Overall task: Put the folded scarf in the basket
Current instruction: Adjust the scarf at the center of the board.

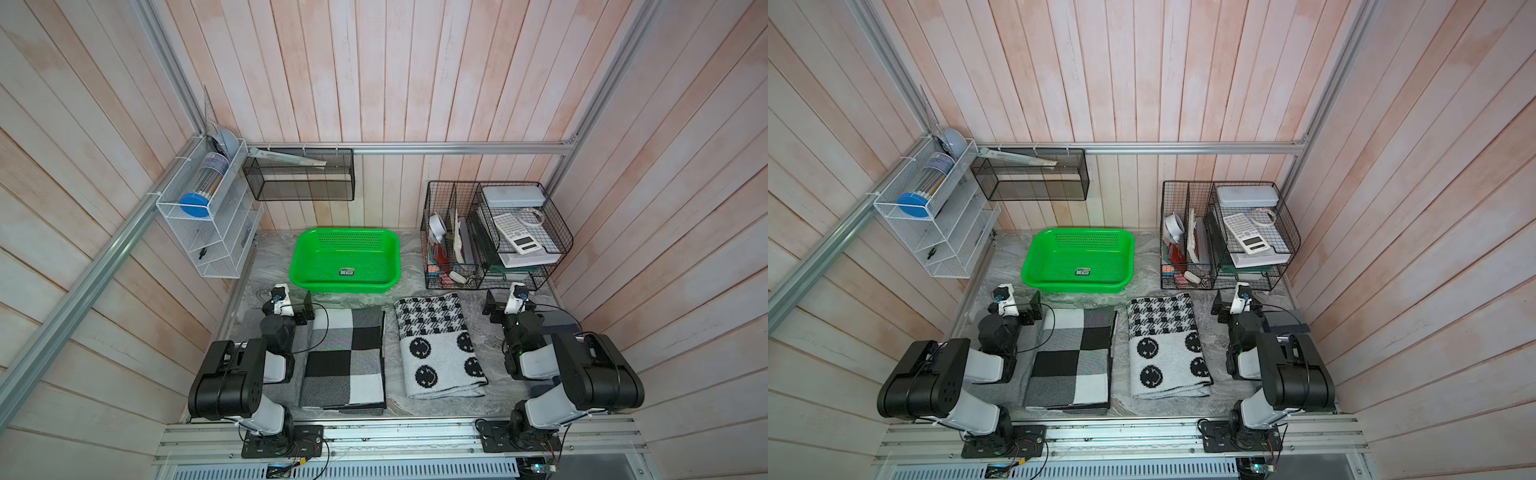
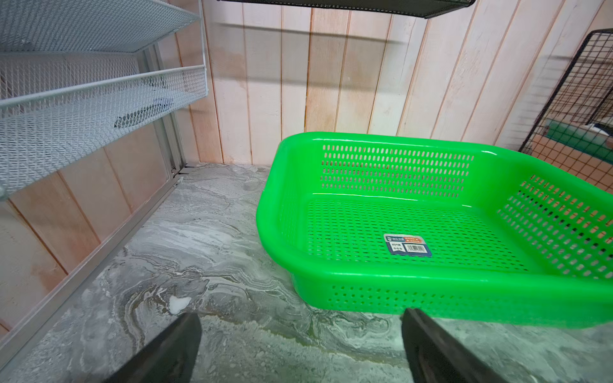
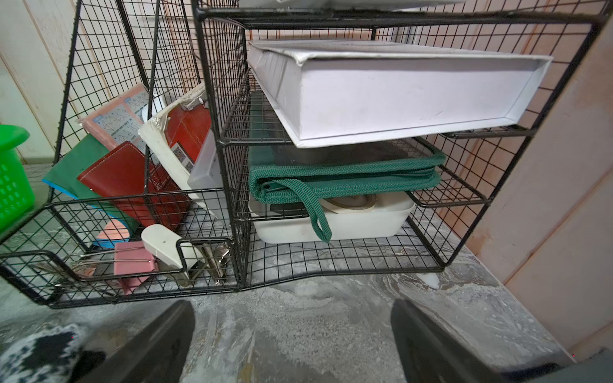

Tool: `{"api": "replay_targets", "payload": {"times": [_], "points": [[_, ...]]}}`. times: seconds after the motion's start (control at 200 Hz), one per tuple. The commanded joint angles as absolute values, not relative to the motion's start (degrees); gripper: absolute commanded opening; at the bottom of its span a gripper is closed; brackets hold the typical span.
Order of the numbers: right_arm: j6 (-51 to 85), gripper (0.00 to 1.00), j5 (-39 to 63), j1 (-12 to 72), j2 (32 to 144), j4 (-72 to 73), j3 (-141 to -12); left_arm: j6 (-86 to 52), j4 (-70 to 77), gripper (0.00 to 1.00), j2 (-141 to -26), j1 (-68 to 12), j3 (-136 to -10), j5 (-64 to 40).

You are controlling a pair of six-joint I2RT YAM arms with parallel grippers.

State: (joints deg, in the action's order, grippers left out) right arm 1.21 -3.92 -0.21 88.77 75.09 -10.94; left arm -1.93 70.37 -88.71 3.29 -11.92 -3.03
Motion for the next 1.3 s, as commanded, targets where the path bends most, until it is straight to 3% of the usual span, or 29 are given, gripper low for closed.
{"api": "replay_targets", "payload": {"times": [0.0, 0.75, 0.91, 1.1, 1.295], "points": [[0.53, 0.98, -3.49, -0.56, 89.39, 77.26, -11.85, -1.73, 71.88, 1.00, -89.28, 3.54, -12.74, -4.04], [0.50, 0.98, -4.55, -0.11, 85.80, 76.55, -10.62, -4.94, 67.34, 1.00, -87.07, 3.60, -14.45, 4.81], [3.93, 0.98, -5.38, 0.26, 70.45, 55.09, -13.89, -5.27, 56.35, 1.00, -73.93, 3.46, -14.64, 5.57], [19.35, 0.98, -5.50, 0.00, 53.71, 29.85, -18.69, -22.43, 40.11, 1.00, -60.22, 3.60, -18.96, 4.56], [32.59, 0.98, -5.35, -1.55, 46.87, 1.67, -25.88, -33.34, 24.99, 1.00, -54.69, 3.95, -24.56, -1.77]]}}
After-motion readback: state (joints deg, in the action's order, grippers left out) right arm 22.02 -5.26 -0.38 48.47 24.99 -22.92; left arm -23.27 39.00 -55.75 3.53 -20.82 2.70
